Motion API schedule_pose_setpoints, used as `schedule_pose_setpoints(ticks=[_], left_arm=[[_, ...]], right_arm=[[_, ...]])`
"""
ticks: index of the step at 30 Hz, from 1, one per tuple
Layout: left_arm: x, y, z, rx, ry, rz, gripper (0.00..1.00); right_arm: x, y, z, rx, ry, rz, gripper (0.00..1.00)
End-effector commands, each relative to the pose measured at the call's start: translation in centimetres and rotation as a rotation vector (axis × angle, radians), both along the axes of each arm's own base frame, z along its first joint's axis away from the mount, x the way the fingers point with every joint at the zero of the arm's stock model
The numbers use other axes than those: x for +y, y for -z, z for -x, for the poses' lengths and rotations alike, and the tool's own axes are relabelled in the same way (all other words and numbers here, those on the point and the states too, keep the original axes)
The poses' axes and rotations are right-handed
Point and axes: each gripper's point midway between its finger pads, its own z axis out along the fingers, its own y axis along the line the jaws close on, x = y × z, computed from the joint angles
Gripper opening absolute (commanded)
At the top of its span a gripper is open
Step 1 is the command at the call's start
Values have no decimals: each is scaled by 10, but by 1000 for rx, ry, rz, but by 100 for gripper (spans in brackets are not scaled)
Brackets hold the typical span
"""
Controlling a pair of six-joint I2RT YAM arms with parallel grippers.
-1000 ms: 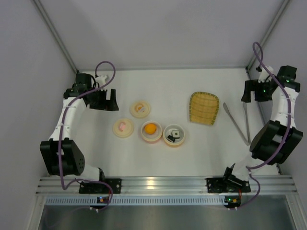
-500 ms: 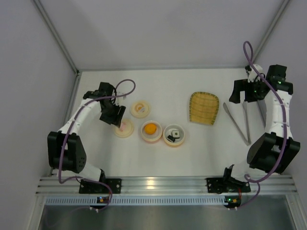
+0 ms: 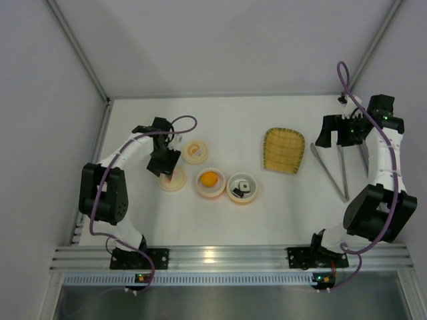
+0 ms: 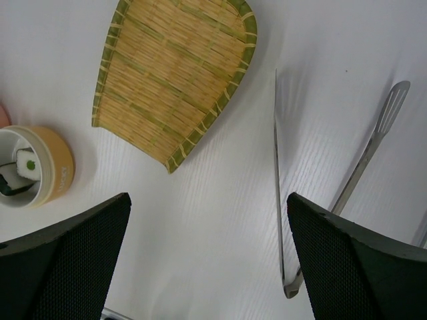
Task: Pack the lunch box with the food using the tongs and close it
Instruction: Pick up the box lid from the center of the board.
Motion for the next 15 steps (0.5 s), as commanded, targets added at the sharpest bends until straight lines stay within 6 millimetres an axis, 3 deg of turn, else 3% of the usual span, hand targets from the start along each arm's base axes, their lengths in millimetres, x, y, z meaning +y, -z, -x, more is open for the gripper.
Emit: schedule_pose_setpoints(ticks=[1, 8, 15], left_arm=[[-5, -2, -18, -47, -17, -1, 56], [-14, 11, -19, -30, 6, -4, 46], [-22, 18, -24, -27, 18, -3, 43]], right_arm=[[9, -15, 1, -52, -26, -10, 99], [10, -12, 1, -42, -31, -12, 99], [10, -7, 2, -31, -34, -14, 99]])
